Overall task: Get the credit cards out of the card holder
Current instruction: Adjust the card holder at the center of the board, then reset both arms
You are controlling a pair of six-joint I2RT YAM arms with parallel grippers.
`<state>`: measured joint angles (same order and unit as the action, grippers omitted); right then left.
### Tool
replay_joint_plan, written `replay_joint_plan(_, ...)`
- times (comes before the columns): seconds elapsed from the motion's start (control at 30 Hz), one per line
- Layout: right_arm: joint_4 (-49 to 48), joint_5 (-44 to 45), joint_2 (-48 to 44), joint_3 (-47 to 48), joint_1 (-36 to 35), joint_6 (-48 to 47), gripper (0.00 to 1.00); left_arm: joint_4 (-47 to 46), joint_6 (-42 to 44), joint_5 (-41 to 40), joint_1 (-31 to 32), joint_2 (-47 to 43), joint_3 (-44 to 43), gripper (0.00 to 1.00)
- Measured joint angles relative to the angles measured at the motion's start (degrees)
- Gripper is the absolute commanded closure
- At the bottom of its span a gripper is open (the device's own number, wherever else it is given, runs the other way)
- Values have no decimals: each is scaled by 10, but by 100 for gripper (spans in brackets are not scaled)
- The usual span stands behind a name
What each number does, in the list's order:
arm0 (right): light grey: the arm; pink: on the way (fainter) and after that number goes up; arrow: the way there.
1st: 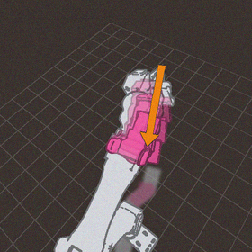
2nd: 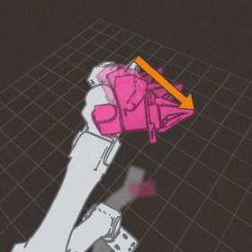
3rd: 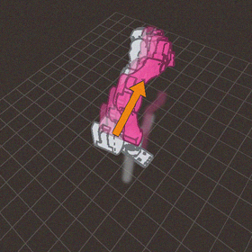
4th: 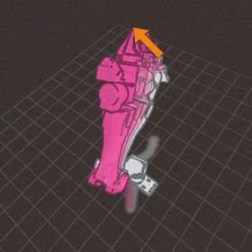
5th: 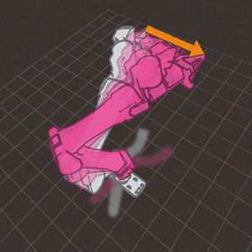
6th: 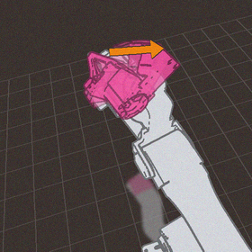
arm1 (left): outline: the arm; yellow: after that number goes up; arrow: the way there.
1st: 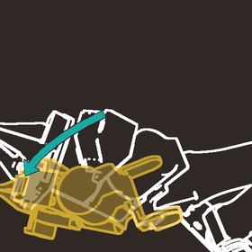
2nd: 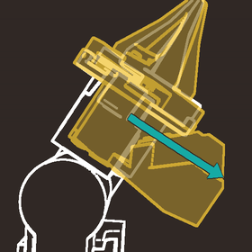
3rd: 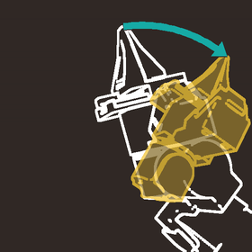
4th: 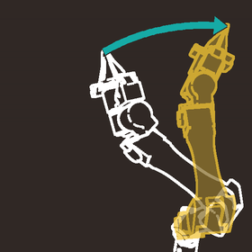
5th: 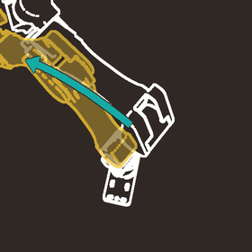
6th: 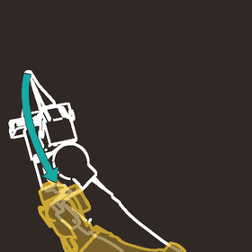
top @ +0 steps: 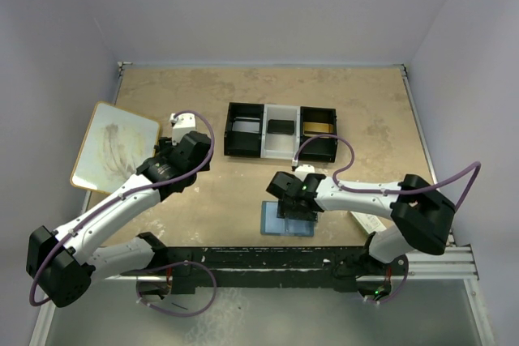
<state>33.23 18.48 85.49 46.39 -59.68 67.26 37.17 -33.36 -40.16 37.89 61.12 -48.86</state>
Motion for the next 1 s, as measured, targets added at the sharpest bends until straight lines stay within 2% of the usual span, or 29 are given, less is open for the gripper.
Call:
replay_joint_plan(0.1,-3,-2,-2,0,0,2,30,0,0,1,0,0,0,30)
replay_joint_plan(0.33,-3,-2,-10,0,0,-1,16,0,0,3,0,2,0,30)
replay_joint_plan(0.7,-15,27,-122,47,18,-92,12,-2,0,3,0,1,0,24)
replay_joint_plan(0.77,-25,42,-145,52,37,-123,10,-4,0,3,0,-2,0,22)
replay_joint_plan(0.83,-38,61,-177,52,72,-166,2,-10,0,4,-2,-3,0,19)
replay_joint_plan(1.0,-95,91,-280,38,181,-280,0,-19,0,38,-53,4,0,16)
